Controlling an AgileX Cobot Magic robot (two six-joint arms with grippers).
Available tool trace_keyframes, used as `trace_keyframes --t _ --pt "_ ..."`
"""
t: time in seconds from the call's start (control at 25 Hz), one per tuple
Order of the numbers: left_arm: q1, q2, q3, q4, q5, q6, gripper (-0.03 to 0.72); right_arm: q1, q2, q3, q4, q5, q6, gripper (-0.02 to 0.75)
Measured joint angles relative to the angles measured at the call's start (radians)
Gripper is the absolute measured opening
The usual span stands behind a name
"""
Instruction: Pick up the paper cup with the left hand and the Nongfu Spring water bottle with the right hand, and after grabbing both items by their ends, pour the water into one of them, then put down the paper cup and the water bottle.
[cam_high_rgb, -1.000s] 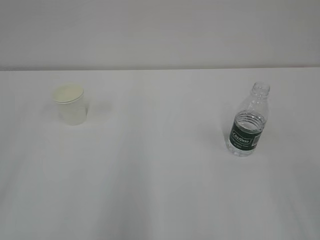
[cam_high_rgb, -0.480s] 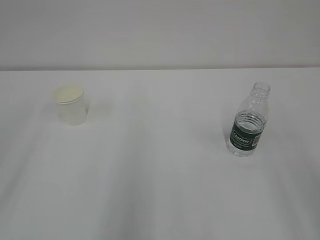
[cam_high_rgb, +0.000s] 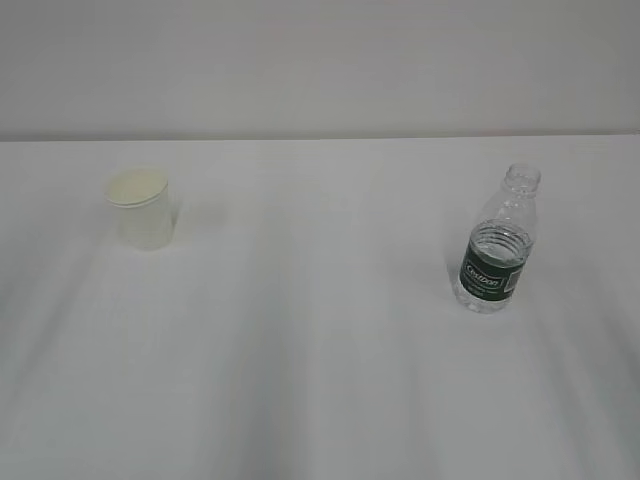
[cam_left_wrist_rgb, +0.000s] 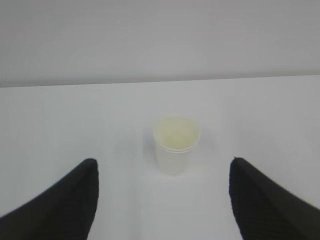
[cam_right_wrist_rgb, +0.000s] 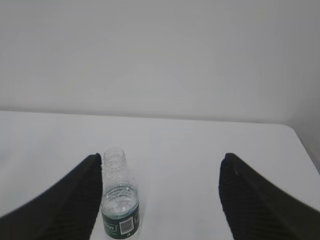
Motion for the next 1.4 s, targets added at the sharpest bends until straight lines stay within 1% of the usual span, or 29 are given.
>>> trace_keyframes --t 0.2,0.28,0.4,0.6,0.72,0.84,1.0,1.12,1.24,1.4 --pt "0.0 0.065 0.0 0.006 -0.108 0.0 0.587 0.0 0.024 0.144 0.0 -0.271 0.002 0.545" --pt "0.0 0.097 0.0 0.006 -0.15 0.0 0.587 0.0 0.047 0.189 0.0 -0.348 0.002 0.545" --pt "0.0 0.161 0.0 0.012 -0.207 0.0 0.587 0.0 0.102 0.23 0.0 -0.439 0.002 0.545" --pt "0.0 0.26 0.004 0.033 -0.285 0.002 0.586 0.0 0.238 0.239 -0.002 -0.545 0.002 0.545" --pt "0.004 0.284 0.052 0.025 -0.372 0.002 0.586 0.0 0.328 0.239 -0.003 -0.596 0.003 0.544" --pt "0.031 0.286 0.124 -0.005 -0.469 0.002 0.586 0.0 0.404 0.253 -0.003 -0.671 0.004 0.544" --pt "0.057 0.286 0.228 -0.057 -0.591 0.002 0.586 0.0 0.464 0.303 -0.003 -0.783 0.006 0.544" --pt "0.059 0.286 0.293 -0.096 -0.683 0.004 0.586 0.0 0.49 0.363 0.021 -0.881 0.006 0.544" --pt "0.059 0.286 0.337 -0.128 -0.712 0.007 0.586 0.0 0.524 0.429 0.054 -0.978 0.013 0.544" --pt "0.059 0.286 0.377 -0.143 -0.717 0.007 0.586 0.0 0.61 0.487 0.063 -1.084 0.042 0.544"
